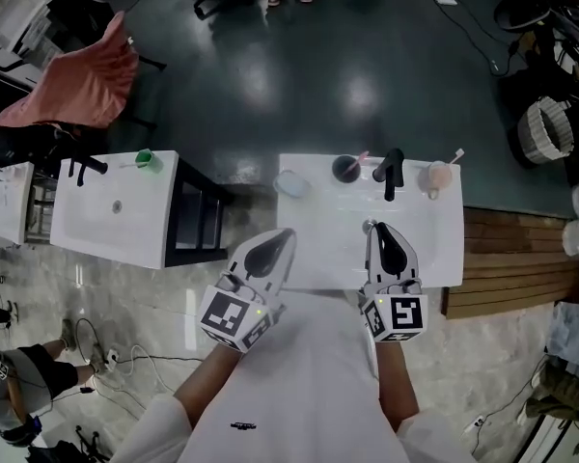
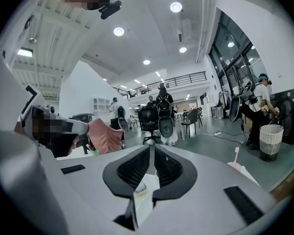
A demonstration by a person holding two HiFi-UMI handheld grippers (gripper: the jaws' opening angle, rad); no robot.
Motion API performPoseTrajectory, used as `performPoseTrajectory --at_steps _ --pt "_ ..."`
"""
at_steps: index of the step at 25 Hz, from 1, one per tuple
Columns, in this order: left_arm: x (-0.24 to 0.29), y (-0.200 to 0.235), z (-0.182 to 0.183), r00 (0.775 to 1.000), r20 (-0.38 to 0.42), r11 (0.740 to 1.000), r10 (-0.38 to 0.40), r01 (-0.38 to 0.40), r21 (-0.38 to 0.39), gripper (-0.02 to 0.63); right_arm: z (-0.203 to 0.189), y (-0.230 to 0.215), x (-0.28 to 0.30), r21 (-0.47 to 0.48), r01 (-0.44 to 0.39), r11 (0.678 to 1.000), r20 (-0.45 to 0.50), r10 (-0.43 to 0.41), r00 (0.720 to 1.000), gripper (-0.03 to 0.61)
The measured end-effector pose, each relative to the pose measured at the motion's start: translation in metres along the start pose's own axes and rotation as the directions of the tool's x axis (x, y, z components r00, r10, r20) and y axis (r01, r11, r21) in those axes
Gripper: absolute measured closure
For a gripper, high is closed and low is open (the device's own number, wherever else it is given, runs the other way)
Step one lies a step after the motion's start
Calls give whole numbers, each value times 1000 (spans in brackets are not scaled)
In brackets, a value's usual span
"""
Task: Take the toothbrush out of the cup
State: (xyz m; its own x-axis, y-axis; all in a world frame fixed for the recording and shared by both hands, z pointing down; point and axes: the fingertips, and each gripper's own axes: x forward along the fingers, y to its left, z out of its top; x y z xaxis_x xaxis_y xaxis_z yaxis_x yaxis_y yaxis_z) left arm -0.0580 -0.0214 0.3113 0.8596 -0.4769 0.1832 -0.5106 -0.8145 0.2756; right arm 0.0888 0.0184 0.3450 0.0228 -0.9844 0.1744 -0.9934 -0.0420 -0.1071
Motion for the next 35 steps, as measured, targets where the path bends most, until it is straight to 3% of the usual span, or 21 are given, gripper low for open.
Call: performPoseTrajectory --at_steps 18,35 --pt "53 17 -18 994 -61 993 93 -97 -62 611 -28 -32 93 81 -27 996 -96 35 995 511" --pt "88 54 -47 985 -121 984 124 -138 -109 611 -79 -60 157 118 71 991 -209 -45 977 502"
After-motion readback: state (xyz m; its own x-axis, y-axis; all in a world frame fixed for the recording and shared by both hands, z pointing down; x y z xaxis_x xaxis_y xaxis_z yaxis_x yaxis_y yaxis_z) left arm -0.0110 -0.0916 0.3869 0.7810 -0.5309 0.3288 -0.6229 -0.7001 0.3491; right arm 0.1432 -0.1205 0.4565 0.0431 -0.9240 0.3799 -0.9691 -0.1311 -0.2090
